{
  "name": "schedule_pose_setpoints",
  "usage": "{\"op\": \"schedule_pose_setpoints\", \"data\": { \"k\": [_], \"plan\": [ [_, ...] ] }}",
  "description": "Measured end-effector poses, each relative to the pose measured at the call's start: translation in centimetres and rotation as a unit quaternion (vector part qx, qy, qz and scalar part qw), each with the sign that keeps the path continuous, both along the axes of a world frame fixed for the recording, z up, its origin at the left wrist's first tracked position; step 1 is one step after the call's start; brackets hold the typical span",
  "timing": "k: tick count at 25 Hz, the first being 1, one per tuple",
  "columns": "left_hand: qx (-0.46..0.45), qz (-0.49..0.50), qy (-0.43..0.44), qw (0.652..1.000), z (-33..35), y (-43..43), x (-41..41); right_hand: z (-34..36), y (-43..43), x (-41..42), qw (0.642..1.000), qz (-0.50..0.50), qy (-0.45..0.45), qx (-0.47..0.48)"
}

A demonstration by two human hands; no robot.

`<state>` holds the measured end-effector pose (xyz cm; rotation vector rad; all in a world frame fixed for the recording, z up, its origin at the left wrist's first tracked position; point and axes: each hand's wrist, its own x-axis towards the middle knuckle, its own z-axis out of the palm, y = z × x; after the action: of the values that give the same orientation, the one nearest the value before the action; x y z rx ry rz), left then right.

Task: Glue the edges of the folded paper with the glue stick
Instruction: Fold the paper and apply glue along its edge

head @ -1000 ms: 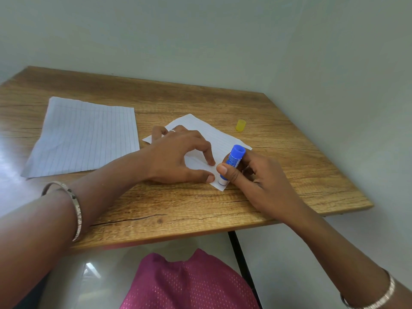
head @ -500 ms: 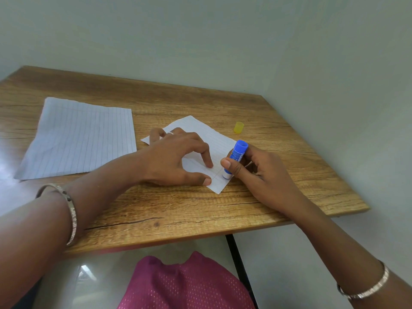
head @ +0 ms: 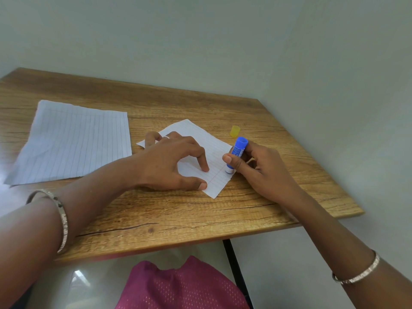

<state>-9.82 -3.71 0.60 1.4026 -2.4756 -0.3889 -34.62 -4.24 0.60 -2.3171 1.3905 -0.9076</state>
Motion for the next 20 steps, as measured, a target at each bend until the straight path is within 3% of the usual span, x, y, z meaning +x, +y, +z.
{"op": "schedule_pose_setpoints", "data": {
  "k": [20],
  "plan": [
    [-0.001, -0.008, 0.003, 1.000, 0.1, 0.1, 0.1, 0.7, -2.7, -1.6, 0.999, -0.045, -0.011, 0.022]
  ]
}}
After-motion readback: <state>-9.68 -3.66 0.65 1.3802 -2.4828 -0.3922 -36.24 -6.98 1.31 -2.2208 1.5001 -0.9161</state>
